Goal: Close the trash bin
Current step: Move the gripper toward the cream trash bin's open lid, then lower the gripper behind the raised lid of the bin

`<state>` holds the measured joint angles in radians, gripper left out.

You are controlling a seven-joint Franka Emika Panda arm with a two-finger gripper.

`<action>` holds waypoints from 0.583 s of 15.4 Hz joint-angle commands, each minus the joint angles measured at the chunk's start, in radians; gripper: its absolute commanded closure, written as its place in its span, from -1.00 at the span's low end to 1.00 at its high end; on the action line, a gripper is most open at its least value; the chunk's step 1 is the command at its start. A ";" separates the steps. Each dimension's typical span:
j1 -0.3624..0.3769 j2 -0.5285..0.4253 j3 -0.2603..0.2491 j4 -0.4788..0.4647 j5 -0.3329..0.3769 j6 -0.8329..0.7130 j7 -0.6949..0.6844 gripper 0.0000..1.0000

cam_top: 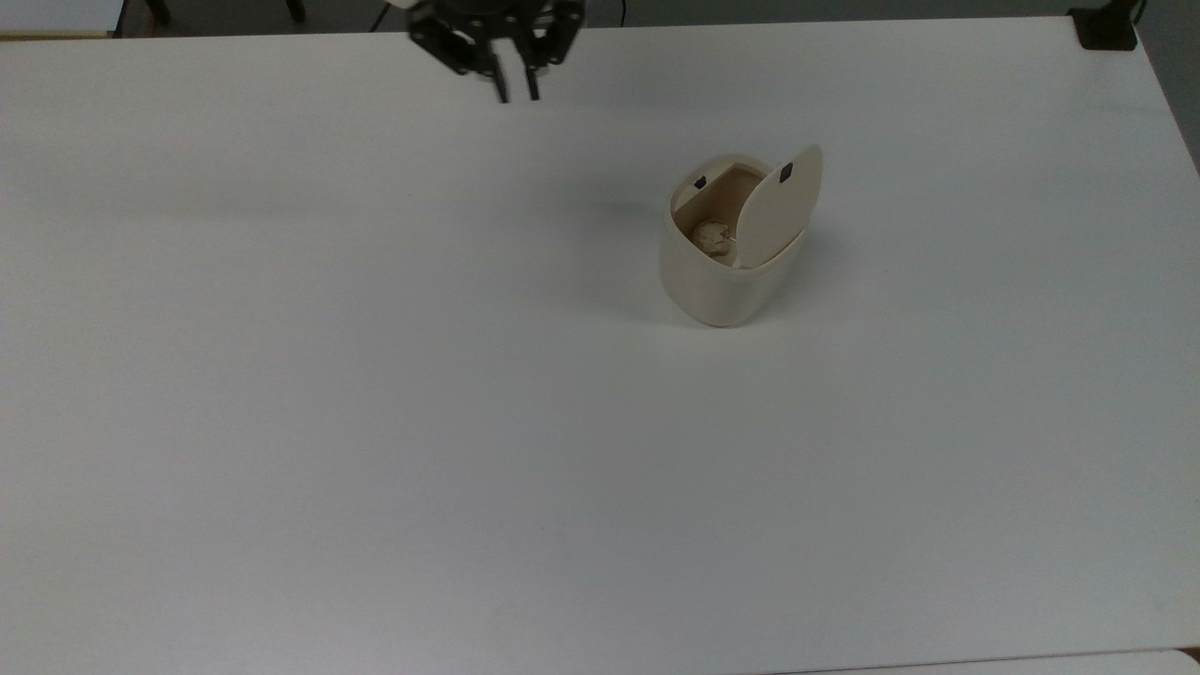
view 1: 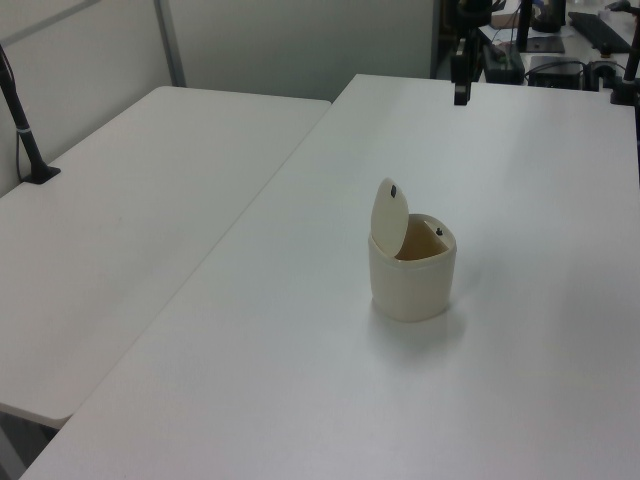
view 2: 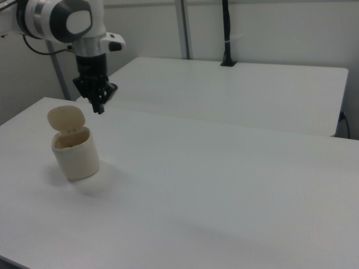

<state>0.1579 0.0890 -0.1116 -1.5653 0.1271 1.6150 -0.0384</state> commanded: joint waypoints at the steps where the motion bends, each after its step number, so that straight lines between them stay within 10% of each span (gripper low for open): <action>1: 0.112 0.058 -0.011 0.044 0.069 0.103 0.095 1.00; 9: 0.314 0.193 -0.020 0.100 0.082 0.479 -0.038 1.00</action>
<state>0.4172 0.2386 -0.1072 -1.5325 0.1984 2.0522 -0.0150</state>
